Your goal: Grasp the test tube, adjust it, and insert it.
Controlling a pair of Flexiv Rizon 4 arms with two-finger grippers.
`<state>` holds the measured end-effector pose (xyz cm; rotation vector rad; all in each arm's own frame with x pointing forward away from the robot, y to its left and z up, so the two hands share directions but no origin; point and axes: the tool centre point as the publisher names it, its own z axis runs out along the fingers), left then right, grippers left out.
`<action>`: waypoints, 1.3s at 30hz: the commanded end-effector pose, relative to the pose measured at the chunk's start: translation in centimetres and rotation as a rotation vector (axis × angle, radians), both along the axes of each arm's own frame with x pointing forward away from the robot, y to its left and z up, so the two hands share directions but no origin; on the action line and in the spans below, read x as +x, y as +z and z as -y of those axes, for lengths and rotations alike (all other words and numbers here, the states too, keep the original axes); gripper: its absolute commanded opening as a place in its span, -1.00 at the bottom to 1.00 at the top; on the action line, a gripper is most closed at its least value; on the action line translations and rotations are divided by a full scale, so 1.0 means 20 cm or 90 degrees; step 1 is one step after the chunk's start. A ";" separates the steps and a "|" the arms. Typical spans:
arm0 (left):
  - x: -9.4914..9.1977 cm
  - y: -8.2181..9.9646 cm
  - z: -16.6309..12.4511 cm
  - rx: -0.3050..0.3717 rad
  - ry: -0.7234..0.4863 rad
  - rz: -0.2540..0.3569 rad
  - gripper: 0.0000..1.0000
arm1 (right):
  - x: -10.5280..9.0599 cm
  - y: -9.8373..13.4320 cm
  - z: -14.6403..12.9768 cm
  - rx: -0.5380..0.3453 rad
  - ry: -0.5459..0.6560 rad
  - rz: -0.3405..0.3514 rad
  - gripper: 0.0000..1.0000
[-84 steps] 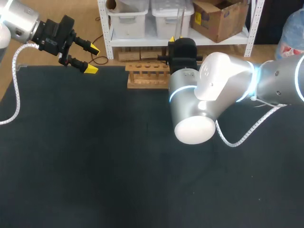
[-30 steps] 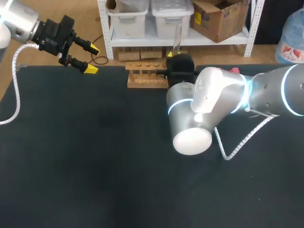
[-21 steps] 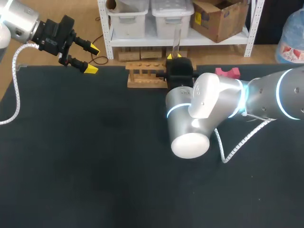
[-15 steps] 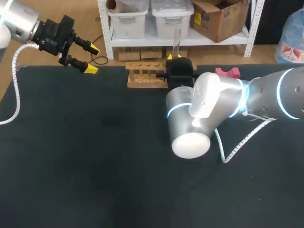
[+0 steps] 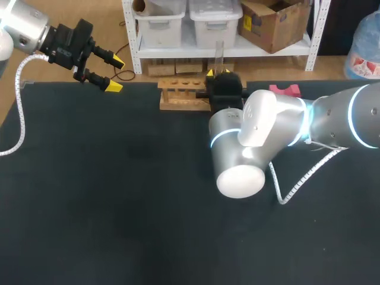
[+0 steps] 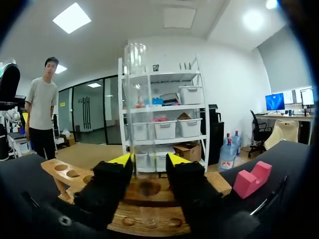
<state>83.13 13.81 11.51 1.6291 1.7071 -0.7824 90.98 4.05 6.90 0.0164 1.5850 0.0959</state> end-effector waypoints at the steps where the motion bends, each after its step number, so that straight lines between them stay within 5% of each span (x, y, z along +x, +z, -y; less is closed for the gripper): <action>1: 0.00 0.00 0.00 0.000 0.000 0.001 1.00 | -0.02 0.02 0.04 0.008 0.139 0.003 1.00; 11: 0.00 0.00 0.00 0.000 0.000 0.001 1.00 | -0.11 0.10 0.05 0.049 0.171 -0.025 1.00; 26: 0.00 0.00 0.00 0.000 0.000 0.001 1.00 | -0.11 0.15 0.03 0.054 0.182 -0.019 1.00; 39: 0.00 0.00 0.00 0.000 0.000 0.001 1.00 | -0.21 0.28 0.09 0.075 0.282 -0.062 1.00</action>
